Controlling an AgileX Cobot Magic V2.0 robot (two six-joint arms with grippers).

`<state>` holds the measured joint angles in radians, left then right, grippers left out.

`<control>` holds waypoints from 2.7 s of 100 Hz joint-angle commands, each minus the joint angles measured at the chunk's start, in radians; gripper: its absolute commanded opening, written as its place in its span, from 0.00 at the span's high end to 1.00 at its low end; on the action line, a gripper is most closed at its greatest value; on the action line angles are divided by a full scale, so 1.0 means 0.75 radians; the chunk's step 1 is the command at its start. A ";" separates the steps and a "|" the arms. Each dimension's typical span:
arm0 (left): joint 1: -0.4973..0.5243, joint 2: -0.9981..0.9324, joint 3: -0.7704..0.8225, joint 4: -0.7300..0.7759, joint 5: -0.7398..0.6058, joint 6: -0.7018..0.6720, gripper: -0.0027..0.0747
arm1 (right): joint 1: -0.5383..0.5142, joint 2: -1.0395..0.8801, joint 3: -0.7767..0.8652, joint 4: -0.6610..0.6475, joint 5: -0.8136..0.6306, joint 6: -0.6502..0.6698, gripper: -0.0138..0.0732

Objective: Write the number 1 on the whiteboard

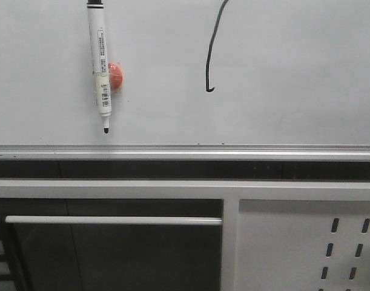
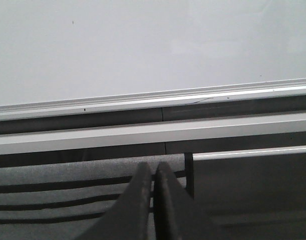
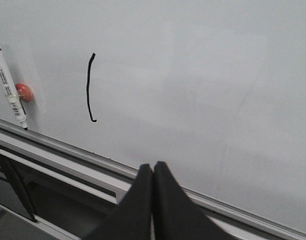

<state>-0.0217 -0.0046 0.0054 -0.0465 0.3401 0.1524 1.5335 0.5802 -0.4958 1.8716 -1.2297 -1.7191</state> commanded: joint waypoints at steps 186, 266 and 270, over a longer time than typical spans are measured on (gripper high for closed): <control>0.003 -0.036 0.028 0.007 -0.061 -0.012 0.99 | -2.377 -0.287 0.346 -0.015 2.294 -0.018 0.93; 0.003 -0.036 0.028 0.007 -0.061 -0.012 0.99 | -2.399 -0.687 0.409 -1.919 2.047 1.994 0.93; 0.003 -0.036 0.028 0.007 -0.061 -0.012 0.99 | -2.399 -0.694 0.409 -2.022 2.016 2.138 0.93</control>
<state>-0.0217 -0.0046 0.0054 -0.0465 0.3401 0.1524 -0.2591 0.0593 -0.1630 0.5348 0.4086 -0.3391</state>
